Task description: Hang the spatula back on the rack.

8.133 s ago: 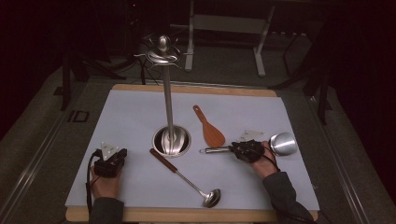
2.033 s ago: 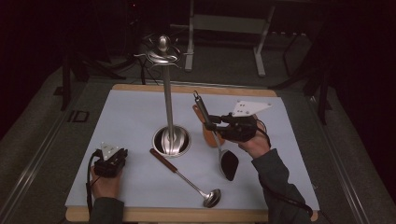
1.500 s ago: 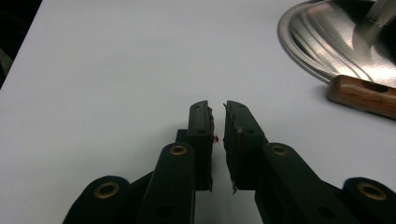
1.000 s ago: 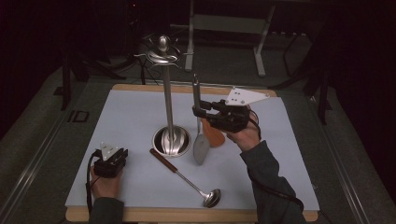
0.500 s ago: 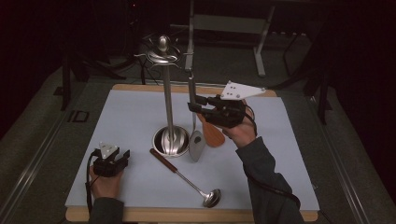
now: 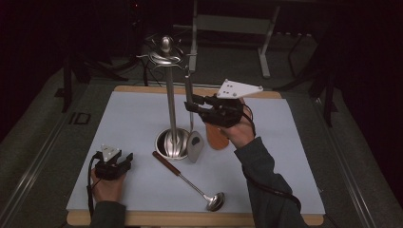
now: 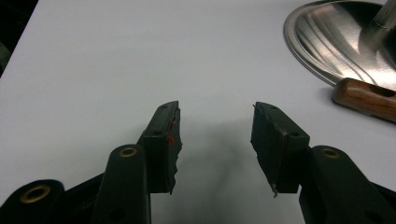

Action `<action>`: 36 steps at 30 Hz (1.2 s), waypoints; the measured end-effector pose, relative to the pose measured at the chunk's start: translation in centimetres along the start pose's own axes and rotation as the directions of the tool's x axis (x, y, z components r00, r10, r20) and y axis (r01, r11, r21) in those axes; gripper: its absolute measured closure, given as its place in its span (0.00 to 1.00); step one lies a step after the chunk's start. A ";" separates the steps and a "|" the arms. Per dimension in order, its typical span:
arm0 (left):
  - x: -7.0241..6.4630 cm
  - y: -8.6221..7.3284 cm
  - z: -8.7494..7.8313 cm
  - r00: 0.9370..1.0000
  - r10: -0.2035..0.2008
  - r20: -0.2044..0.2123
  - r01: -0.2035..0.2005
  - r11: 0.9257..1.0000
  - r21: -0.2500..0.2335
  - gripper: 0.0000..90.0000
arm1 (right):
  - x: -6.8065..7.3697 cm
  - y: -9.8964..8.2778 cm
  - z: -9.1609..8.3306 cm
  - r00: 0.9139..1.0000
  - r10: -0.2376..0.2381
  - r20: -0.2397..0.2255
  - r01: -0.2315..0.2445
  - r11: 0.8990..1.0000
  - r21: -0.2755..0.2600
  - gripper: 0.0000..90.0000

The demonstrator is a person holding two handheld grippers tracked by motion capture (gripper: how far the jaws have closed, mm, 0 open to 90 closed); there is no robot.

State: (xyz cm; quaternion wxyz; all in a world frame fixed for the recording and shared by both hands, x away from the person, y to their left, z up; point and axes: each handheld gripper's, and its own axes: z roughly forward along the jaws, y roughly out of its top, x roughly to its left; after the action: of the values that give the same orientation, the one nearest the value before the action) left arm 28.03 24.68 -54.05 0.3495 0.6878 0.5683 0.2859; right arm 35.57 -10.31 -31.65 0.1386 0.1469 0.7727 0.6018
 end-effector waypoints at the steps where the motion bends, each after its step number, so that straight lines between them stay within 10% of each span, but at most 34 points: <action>1: 0.0 0.0 0.0 1.000 0.000 0.000 0.000 1.000 0.000 0.58 | 0.0 0.0 0.1 1.000 0.000 0.000 0.000 1.000 0.001 0.77; 36: 0.0 0.0 -0.1 1.000 0.007 0.004 -0.007 1.000 -0.007 0.58 | 0.4 -0.1 1.7 0.996 -0.075 0.051 0.070 0.994 0.088 0.70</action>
State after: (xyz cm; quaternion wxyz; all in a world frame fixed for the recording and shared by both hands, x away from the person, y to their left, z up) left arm 27.96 24.65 -54.02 0.3520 0.6893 0.5642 0.2874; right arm 35.85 -8.69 -32.16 0.1750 0.1409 0.7985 0.5585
